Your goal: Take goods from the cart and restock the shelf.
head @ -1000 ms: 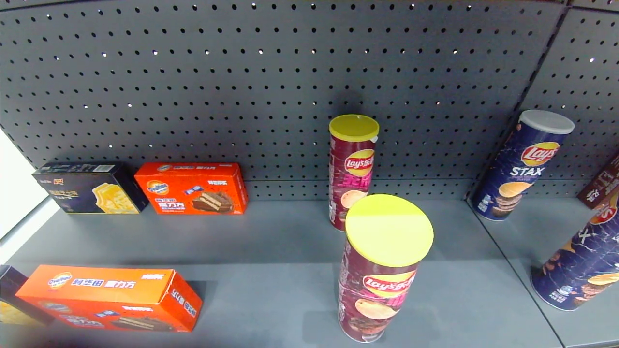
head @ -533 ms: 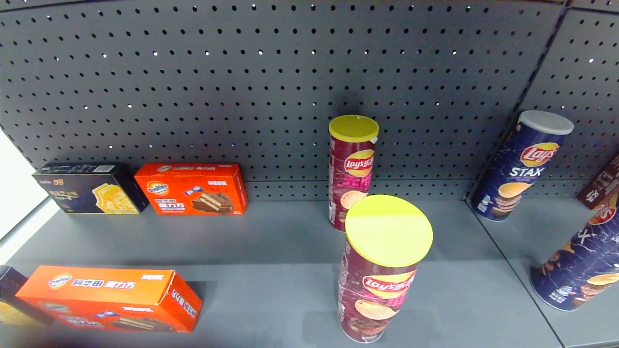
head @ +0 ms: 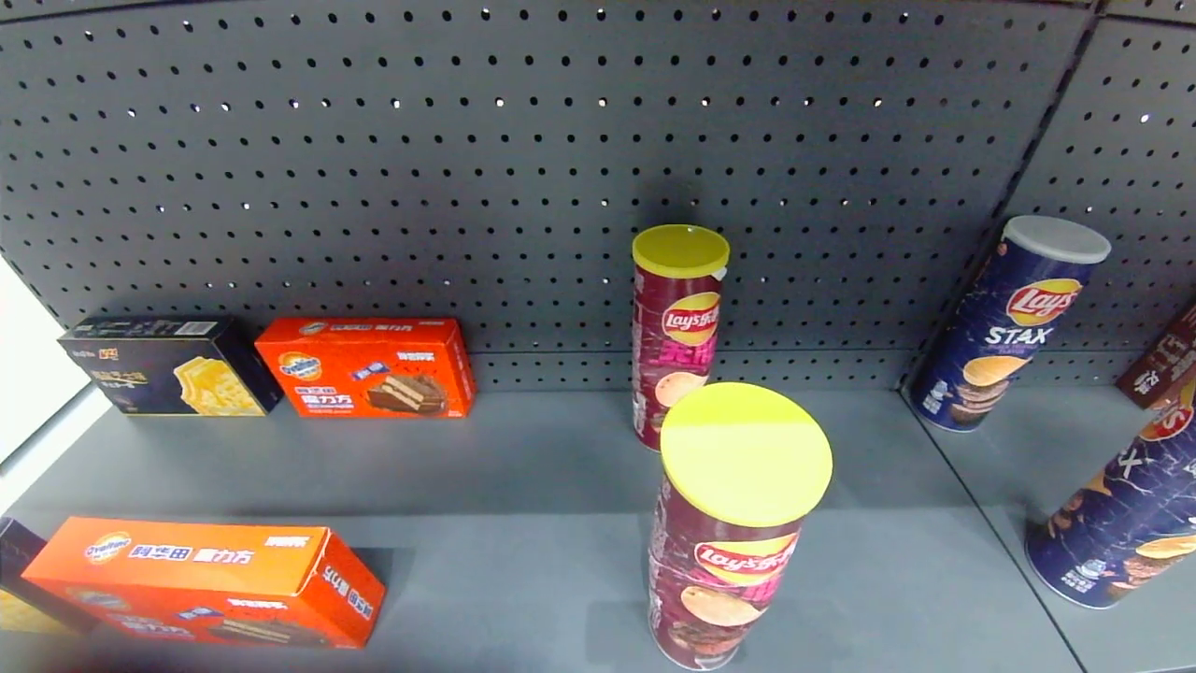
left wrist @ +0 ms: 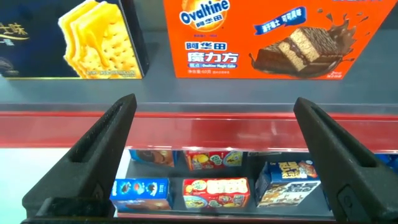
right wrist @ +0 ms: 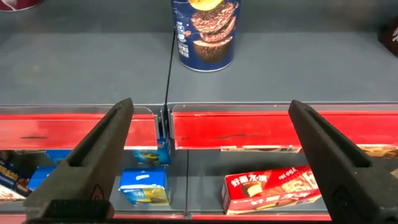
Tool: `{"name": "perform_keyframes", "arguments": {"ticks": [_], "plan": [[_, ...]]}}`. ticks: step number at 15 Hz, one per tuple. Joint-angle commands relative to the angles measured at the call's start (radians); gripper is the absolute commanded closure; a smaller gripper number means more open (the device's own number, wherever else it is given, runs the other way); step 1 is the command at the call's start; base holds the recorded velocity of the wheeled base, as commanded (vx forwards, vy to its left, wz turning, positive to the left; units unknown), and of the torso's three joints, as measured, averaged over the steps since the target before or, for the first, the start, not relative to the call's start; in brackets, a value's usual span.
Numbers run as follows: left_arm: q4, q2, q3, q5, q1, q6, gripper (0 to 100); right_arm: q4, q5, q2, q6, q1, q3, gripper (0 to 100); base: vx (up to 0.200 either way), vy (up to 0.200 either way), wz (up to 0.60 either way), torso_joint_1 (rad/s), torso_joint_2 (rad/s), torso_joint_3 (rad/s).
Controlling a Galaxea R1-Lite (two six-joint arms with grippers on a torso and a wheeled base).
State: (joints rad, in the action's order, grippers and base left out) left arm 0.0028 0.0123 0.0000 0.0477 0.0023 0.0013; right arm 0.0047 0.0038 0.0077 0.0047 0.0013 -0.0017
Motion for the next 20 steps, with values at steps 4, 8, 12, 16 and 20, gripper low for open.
{"name": "perform_keyframes", "arguments": {"ticks": [4,8,12,16,20], "plan": [[-0.001,0.001,0.0,0.009,0.001,-0.004,0,0.0,0.001,0.002,0.0,0.0,0.0,0,0.0,-0.1,0.0,0.0,0.0,0.004],[-0.001,0.001,0.0,0.009,0.001,-0.004,0,0.0,0.001,0.002,0.0,0.0,0.0,0,0.0,0.0,0.0,0.0,0.0,0.0],[-0.001,0.001,0.0,0.008,0.001,-0.003,0,0.0,0.001,0.0,0.0,0.0,0.0,0,0.0,0.0,0.0,0.0,0.0,0.0],[-0.001,0.0,0.0,0.009,0.001,-0.007,0,0.0,0.001,0.002,0.0,0.0,0.0,0,-0.05,0.0,0.0,0.001,0.0,0.001],[-0.001,0.0,0.0,0.008,0.001,-0.006,0,0.0,0.001,0.002,0.0,0.0,0.0,0,0.0,0.0,0.0,0.0,0.0,0.0]]}}
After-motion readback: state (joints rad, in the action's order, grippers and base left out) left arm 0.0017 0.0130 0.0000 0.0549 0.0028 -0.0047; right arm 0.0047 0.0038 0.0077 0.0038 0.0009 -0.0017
